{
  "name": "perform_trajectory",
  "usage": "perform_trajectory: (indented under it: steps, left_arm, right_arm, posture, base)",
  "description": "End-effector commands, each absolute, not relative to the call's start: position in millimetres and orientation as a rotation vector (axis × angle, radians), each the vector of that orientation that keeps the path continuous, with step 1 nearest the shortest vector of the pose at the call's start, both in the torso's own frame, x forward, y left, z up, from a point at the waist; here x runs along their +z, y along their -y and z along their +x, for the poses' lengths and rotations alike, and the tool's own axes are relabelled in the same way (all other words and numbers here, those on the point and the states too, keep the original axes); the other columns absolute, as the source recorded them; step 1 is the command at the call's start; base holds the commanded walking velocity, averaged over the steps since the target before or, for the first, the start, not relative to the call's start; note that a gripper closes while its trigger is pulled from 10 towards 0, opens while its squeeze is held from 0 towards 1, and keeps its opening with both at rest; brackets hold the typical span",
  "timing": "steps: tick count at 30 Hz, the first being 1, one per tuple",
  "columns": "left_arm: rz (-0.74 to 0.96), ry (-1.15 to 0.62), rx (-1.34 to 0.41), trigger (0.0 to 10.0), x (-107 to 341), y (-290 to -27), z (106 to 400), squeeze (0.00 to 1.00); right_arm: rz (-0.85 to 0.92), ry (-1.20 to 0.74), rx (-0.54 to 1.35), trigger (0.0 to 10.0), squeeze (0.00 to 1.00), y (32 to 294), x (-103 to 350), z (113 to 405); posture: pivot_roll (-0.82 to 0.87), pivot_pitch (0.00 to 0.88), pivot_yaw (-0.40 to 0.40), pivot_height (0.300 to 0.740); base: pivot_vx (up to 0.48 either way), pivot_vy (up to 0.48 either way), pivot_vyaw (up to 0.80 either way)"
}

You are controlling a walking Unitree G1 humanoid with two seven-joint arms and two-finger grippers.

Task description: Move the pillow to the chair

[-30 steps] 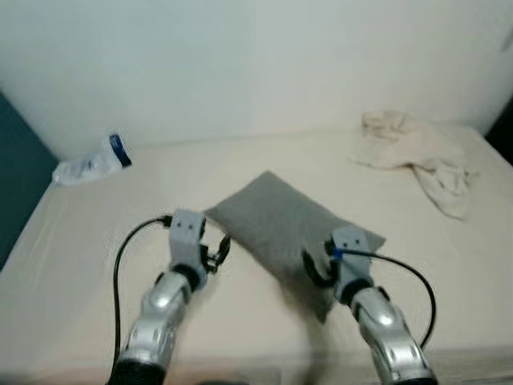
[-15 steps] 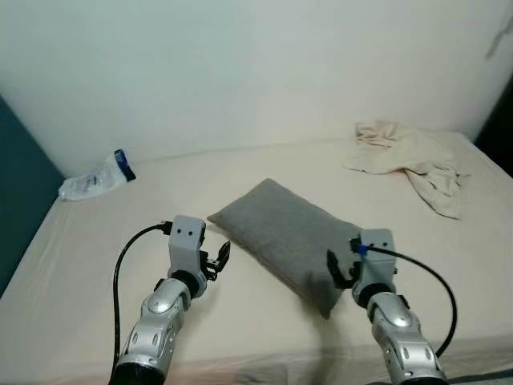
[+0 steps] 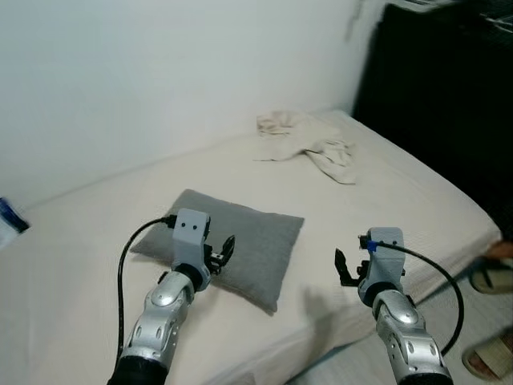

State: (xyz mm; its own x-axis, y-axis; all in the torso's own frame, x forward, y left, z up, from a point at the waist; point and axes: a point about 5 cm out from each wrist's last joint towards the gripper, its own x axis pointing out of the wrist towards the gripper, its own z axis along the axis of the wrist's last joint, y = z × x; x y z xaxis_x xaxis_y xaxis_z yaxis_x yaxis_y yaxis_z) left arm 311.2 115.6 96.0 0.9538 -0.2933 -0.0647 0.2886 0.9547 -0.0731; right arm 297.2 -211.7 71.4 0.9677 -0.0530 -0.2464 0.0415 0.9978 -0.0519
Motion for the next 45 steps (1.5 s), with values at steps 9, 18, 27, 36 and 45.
perform_trajectory:
  steps: [9, 18, 27, 36, 45]
  left_arm:
    - [-0.001, -0.092, -0.175, 10.0, 91, -134, 313, 0.0]
    - [0.035, -0.08, -0.081, 10.0, 95, -147, 317, 0.0]
    - [0.045, -0.073, -0.046, 10.0, 96, -149, 317, 0.0]
    - [0.07, -0.075, -0.012, 10.0, 96, -155, 317, 0.0]
    - [0.075, -0.199, 0.093, 10.0, 73, -178, 311, 0.0]
  right_arm:
    - [-0.061, -0.293, -0.016, 10.0, 0.0, 207, 66, 297]
    - [-0.066, -0.278, -0.024, 10.0, 0.0, 210, 68, 297]
    - [-0.049, -0.295, -0.005, 10.0, 0.0, 212, 68, 298]
    - [0.033, -0.235, 0.099, 10.0, 0.0, 198, 75, 301]
    - [0.08, -0.257, 0.137, 10.0, 0.0, 196, 69, 301]
  posture:
    - [-0.09, 0.131, 0.109, 0.726]
    - [-0.09, 0.133, 0.109, 0.696]
    - [-0.09, 0.136, 0.107, 0.681]
    - [-0.09, 0.138, 0.11, 0.642]
    - [-0.09, 0.141, 0.111, 0.642]
  base:
    - [0.0, 0.0, 0.0]
    - [0.0, 0.0, 0.0]
    - [0.0, 0.0, 0.0]
    - [0.0, 0.0, 0.0]
    - [0.0, 0.0, 0.0]
